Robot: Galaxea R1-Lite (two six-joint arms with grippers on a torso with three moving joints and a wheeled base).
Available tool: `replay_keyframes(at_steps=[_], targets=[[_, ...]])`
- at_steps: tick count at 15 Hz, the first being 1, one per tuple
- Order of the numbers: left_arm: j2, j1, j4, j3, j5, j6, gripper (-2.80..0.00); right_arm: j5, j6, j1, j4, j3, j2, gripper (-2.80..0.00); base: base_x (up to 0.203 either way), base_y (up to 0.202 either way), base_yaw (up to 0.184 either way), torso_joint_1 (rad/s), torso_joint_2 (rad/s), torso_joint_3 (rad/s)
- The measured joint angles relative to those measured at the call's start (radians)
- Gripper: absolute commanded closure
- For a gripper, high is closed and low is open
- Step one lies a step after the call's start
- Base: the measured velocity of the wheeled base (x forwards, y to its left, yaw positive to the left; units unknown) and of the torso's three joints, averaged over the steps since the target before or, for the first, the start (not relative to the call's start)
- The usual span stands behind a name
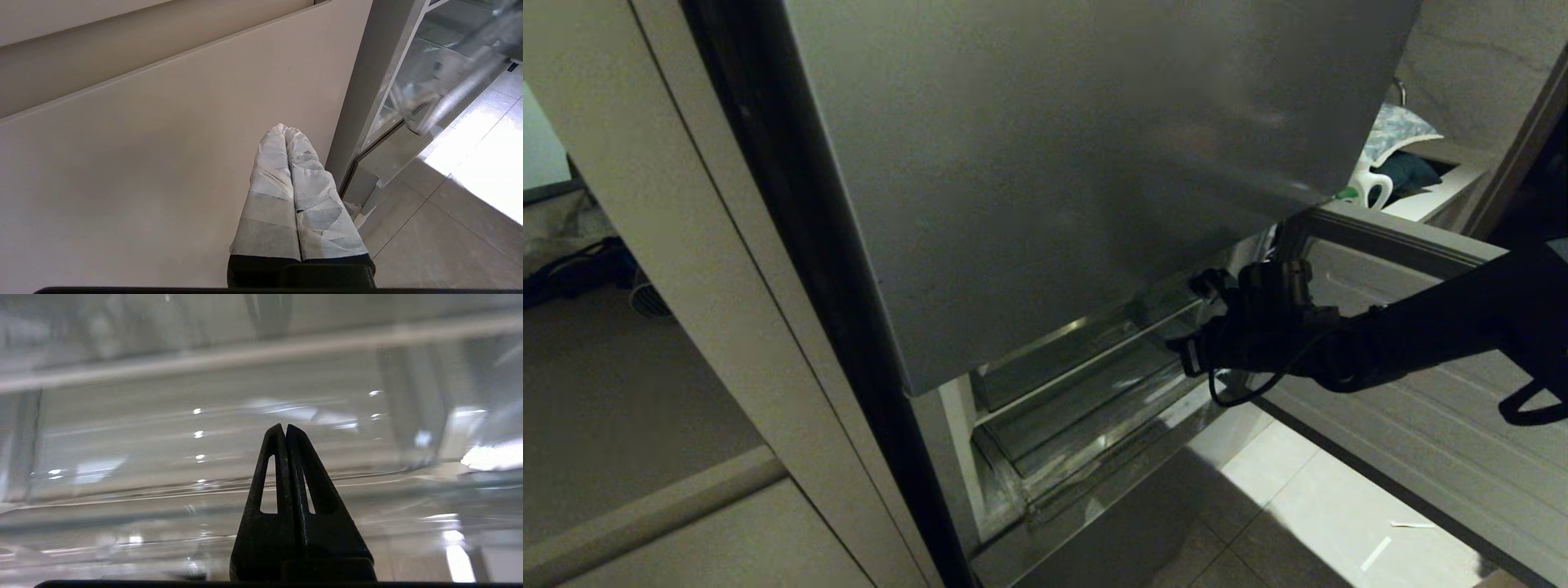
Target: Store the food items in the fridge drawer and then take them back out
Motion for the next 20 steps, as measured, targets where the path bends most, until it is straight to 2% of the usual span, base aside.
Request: replay_keyframes(at_steps=[5,10,20], targets=[[0.000,0.000,0.000,0.000,0.000,0.000,0.00,-0.016,-0.003,-0.004,0.202,-0.026,-0.047,0.00,0.000,0.000,0.000,0.000,0.00,0.000],[0.000,0.000,0.000,0.000,0.000,0.000,0.00,-0.039,-0.022,-0.012,0.303,0.044,-0.122,0.00,0.000,0.000,0.000,0.000,0.00,0.000],[0.000,0.000,0.000,0.000,0.000,0.000,0.00,-0.054,-0.046,-0.029,0.305,0.289,-0.284,0.00,0.000,0.000,0.000,0.000,0.00,0.000]])
